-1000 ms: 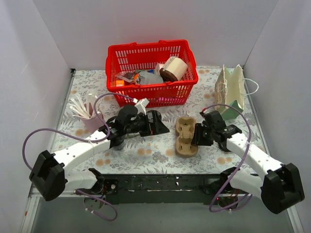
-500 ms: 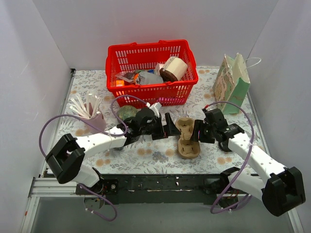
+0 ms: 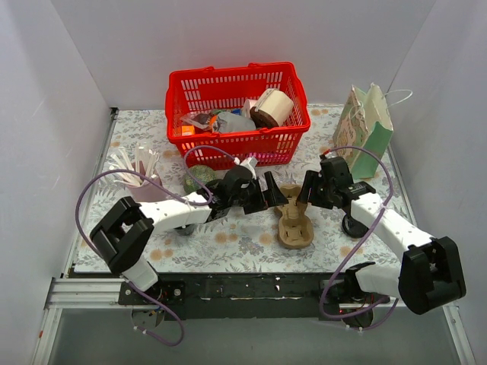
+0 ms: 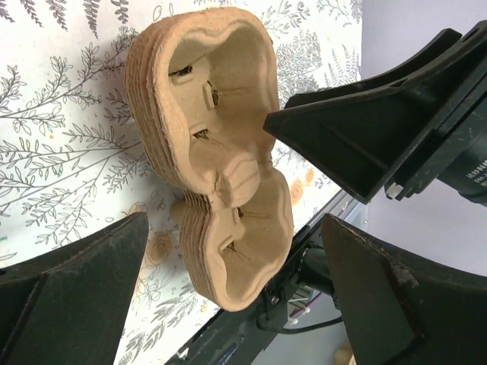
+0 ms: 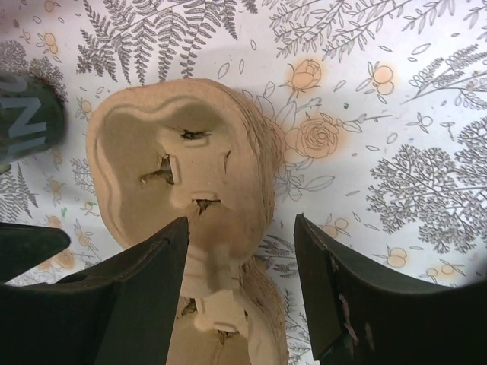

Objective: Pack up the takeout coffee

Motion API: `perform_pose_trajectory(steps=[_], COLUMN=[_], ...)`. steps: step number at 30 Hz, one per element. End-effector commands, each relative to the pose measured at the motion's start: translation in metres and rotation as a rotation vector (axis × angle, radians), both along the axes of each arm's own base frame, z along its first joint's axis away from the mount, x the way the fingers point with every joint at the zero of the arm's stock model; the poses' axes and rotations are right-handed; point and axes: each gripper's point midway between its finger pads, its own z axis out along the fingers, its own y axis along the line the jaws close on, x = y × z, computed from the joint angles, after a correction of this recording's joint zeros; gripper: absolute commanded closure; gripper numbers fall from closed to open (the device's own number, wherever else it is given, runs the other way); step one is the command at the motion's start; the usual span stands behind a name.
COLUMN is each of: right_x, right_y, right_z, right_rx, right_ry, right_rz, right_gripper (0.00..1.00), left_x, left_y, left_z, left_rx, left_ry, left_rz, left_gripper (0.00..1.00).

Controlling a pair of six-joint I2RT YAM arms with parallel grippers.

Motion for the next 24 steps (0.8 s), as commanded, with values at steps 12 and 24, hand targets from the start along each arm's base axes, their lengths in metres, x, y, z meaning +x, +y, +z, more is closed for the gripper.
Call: perform_pose_trajectory(steps=[12,24], right_x=[0.026,0.019], right_y=[0.024,0.021], right_z=[0.022,0.012], right_rx=[0.17,0.18], right_ry=[-0.074,-0.046], right_rz=[0.029,0.039], right_gripper=[0.52,0.56], left_x=[0.031,0.034], left_y=[-0.015,-0.022], left_z=[-0.015,-0.031], left_rx=[0.047,0.038], left_ry=[-0.015,0.001], left_rz=[0.086,0.082], left_gripper=[0.02,0.02])
